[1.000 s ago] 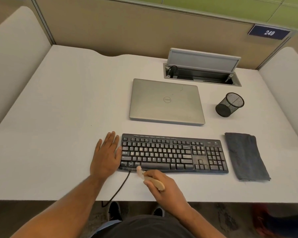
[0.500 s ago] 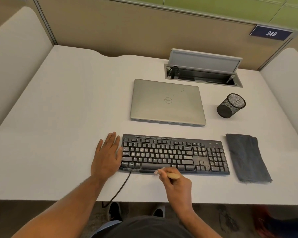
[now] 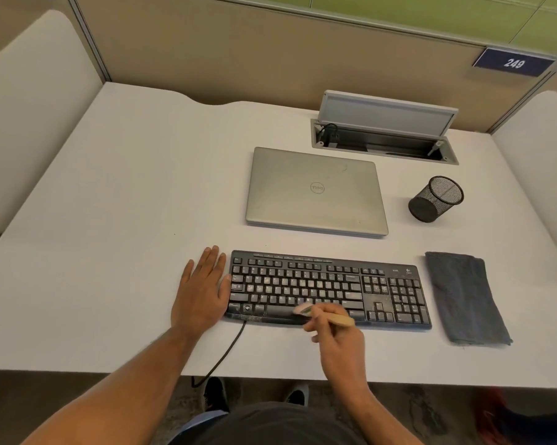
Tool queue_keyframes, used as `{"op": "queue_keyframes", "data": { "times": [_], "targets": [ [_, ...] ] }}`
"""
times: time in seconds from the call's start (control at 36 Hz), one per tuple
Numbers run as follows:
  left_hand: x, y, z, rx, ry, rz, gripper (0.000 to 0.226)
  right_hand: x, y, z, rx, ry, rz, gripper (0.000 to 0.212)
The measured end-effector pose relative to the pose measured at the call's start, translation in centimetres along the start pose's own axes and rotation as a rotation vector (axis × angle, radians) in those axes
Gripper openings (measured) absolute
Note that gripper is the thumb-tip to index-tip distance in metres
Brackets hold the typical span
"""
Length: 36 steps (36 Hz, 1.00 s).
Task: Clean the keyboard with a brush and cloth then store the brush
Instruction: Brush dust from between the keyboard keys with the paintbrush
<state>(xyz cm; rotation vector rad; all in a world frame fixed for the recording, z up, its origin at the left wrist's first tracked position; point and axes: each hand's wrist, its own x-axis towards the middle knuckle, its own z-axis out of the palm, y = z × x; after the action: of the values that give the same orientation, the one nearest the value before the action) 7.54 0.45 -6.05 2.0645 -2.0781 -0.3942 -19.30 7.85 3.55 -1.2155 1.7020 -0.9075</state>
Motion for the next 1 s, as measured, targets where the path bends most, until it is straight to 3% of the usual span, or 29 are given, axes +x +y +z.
{"op": "queue_keyframes", "data": {
  "times": [0.11,0.39,0.56,0.72,0.89,1.0],
  "targets": [
    [0.0,0.0,0.0,0.0,0.004,0.001,0.072,0.2,0.5,-0.4,-0.093,0.106,0.029,0.031],
    [0.1,-0.1,0.2,-0.002,0.02,0.008,0.068,0.6,-0.5,2.8,-0.104,-0.326,-0.082,0.015],
    [0.0,-0.1,0.1,-0.012,0.029,0.013,0.068,1.8,-1.6,2.6,-0.168,-0.309,-0.086,0.017],
    [0.0,-0.1,0.1,-0.028,0.038,0.013,0.067,2.4,-2.4,2.3,-0.29,-0.461,-0.053,0.024],
    [0.0,-0.1,0.2,-0.027,0.042,0.015,0.067,2.5,-2.9,2.3,-0.335,-0.412,-0.106,0.023],
    [0.1,-0.1,0.2,-0.026,0.036,0.014,0.068,2.2,-2.8,2.8,-0.397,-0.492,-0.118,0.021]
  ]
}}
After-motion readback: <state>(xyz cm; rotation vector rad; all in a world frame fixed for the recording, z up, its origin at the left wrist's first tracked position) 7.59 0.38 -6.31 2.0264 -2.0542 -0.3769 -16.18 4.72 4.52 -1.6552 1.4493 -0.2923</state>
